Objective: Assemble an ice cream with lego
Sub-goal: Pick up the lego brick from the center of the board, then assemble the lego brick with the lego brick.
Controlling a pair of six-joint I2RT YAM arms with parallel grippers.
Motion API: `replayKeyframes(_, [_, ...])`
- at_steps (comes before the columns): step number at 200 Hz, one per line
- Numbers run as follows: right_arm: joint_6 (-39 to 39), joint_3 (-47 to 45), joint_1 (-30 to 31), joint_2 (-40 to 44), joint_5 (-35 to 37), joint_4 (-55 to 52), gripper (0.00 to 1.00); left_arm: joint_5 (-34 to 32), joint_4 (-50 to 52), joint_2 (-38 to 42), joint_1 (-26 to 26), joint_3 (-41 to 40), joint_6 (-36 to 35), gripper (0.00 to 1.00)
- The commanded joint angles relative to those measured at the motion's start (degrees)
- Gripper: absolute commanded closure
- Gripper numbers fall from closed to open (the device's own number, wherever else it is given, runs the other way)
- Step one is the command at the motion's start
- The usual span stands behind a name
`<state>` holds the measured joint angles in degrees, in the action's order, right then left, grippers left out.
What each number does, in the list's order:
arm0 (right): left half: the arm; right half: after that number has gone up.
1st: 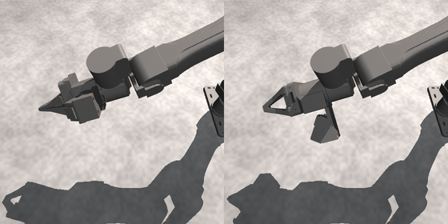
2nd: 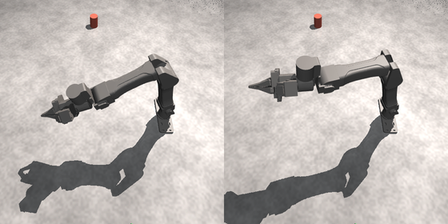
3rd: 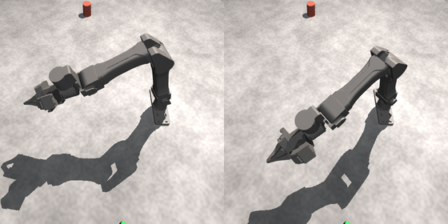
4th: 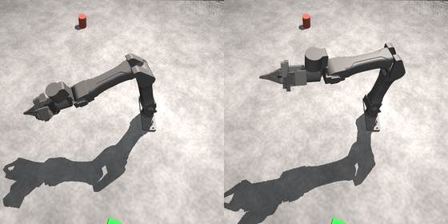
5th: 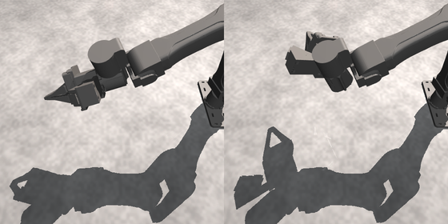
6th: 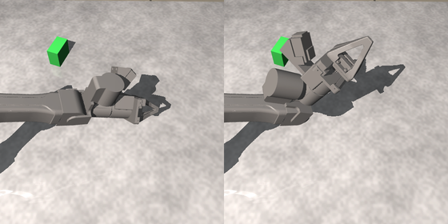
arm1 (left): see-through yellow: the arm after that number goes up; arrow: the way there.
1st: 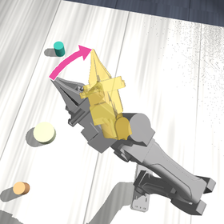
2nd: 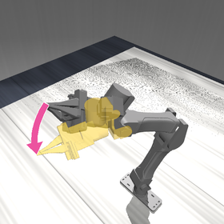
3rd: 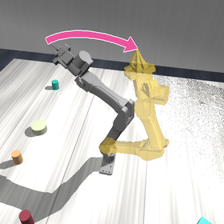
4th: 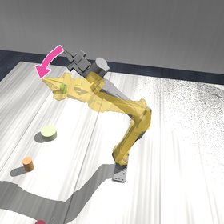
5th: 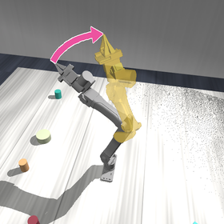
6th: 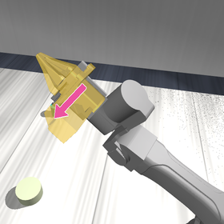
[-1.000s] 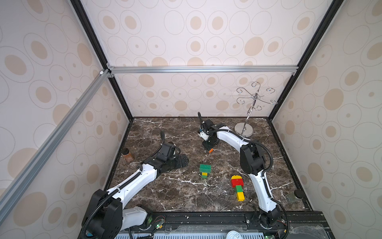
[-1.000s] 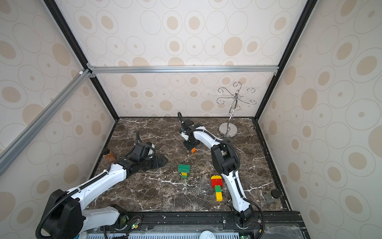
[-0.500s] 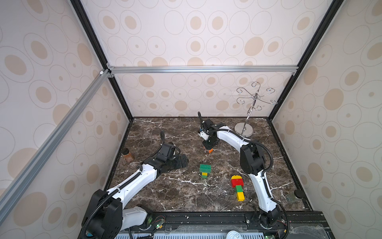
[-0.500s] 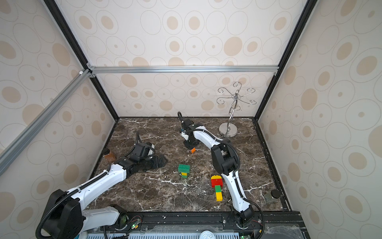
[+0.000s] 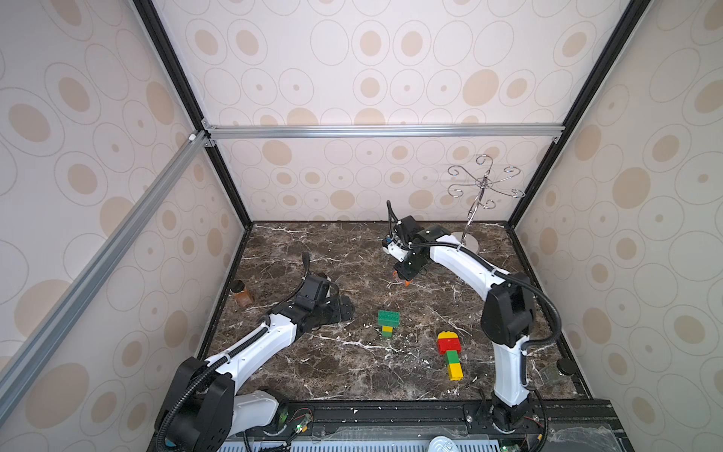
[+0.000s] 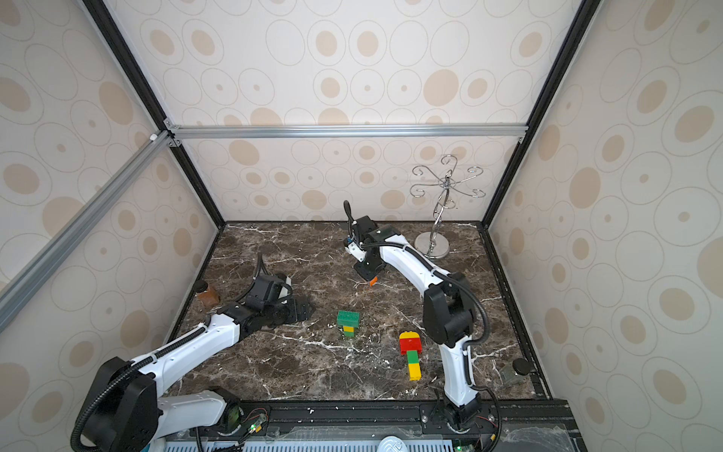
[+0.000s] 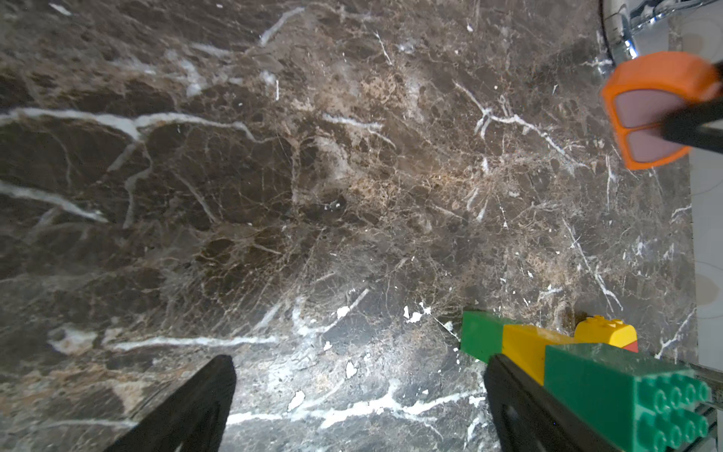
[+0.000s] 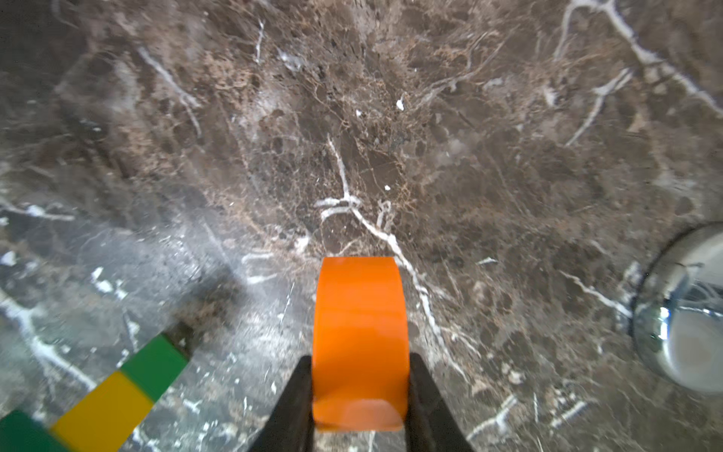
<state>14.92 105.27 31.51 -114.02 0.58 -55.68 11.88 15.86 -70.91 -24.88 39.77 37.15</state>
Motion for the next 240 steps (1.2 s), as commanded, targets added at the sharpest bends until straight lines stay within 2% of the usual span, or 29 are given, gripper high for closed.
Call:
replayKeyframes(1, [3.4, -2.3, 0.6, 4.3, -0.5, -3.0, 1.0, 0.3, -3.2, 0.0, 1.6, -0.6, -4.1, 0.0])
replayKeyframes(23, [7.8, -4.9, 2.2, 8.5, 0.4, -4.0, 1.0, 2.7, -5.1, -0.8, 2.7, -0.8, -6.1, 0.0])
replayKeyframes(60, [17.0, -5.9, 5.3, 13.4, -5.2, -8.9, 1.0, 6.8, -9.4, -0.6, 4.2, -1.8, -9.8, 0.0])
replayKeyframes(89, [21.1, -3.5, 6.6, 13.9, -12.4, -13.8, 1.0, 9.2, -12.1, 0.7, 5.8, -3.7, -11.3, 0.0])
replayKeyframes(116, [24.1, -4.4, 8.7, 14.1, -14.7, -13.6, 1.0, 12.3, -12.9, 1.5, 8.5, -4.8, -12.1, 0.0])
replayKeyframes(135, [25.1, -3.5, 10.3, 13.0, -14.7, -14.4, 1.0, 14.7, -13.4, 1.7, 10.6, -4.8, -12.6, 0.0])
replayKeyframes(173, [23.8, -1.7, 13.9, 10.8, -9.6, -14.8, 1.0, 22.7, -15.1, 1.0, 13.4, -4.5, -13.4, 0.0])
replayKeyframes(240, [22.9, -3.2, 15.6, 10.5, -6.7, -14.1, 1.0, 25.2, -14.7, -1.5, 14.7, -4.3, -14.0, 0.0])
